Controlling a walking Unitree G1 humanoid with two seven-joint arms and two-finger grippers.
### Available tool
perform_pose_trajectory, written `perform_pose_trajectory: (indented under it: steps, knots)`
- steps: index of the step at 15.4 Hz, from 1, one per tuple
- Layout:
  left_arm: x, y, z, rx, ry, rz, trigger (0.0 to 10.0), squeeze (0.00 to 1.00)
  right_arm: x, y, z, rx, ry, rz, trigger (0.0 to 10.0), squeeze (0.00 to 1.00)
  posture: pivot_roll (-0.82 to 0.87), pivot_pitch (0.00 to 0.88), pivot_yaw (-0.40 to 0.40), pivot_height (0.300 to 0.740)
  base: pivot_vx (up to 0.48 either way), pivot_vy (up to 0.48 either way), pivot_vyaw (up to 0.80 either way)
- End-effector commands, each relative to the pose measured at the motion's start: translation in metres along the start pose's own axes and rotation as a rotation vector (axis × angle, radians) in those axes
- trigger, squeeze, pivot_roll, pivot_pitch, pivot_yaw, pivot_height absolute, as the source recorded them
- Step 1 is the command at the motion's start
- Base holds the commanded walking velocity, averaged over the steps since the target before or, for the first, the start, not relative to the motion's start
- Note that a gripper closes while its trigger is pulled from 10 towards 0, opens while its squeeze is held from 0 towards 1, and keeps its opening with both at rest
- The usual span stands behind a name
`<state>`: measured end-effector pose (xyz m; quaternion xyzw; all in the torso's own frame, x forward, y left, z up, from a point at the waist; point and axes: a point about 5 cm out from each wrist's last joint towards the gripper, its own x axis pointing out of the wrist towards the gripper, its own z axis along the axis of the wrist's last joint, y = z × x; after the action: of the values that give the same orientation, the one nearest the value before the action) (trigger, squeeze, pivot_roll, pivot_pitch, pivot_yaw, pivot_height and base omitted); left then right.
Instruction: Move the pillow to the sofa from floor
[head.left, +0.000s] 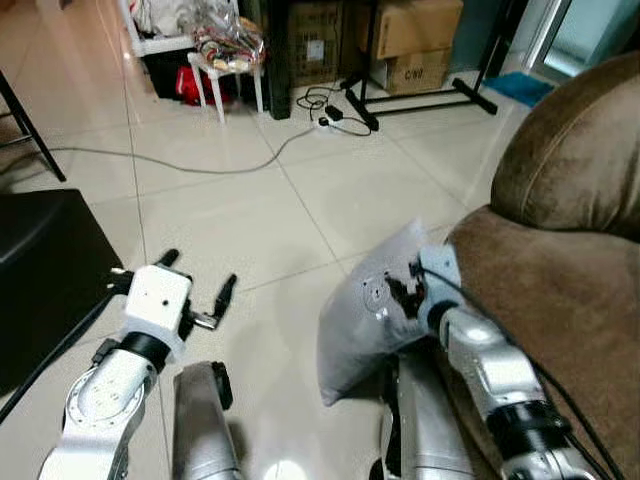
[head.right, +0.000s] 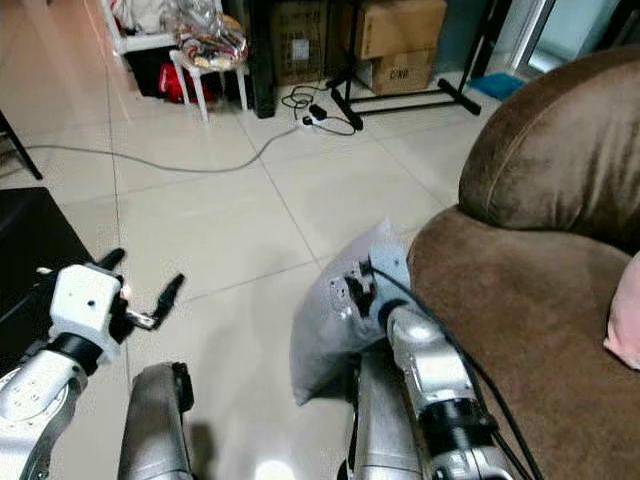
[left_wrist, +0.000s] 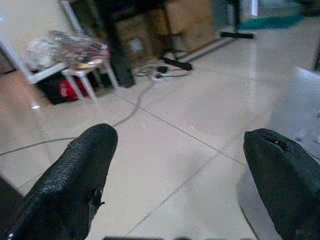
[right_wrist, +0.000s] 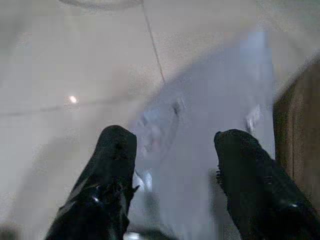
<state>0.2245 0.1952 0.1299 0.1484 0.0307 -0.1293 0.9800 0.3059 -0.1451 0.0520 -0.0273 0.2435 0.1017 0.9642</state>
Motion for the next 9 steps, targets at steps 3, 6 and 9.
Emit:
perform_pose_trajectory:
  steps: [3,6,9]
  knots:
    - [0.003,-0.006,-0.001,0.024,0.034,-0.133,10.0,0.0,0.019,-0.01,-0.003,0.045,0.037,-0.13,10.0,1.0,-0.05,0.0,0.028,0.456,0.0,0.0,0.0]
    - [-0.002,-0.01,0.002,0.027,0.043,-0.206,10.0,0.0,0.026,-0.016,0.0,0.064,0.022,-0.197,10.0,1.0,-0.06,0.0,0.036,0.456,0.0,0.0,0.0]
    - [-0.015,-0.015,0.003,-0.002,0.062,-0.278,10.0,0.0,0.027,-0.023,-0.003,0.057,0.046,-0.28,10.0,0.92,-0.06,0.035,0.038,0.456,0.0,0.0,0.0]
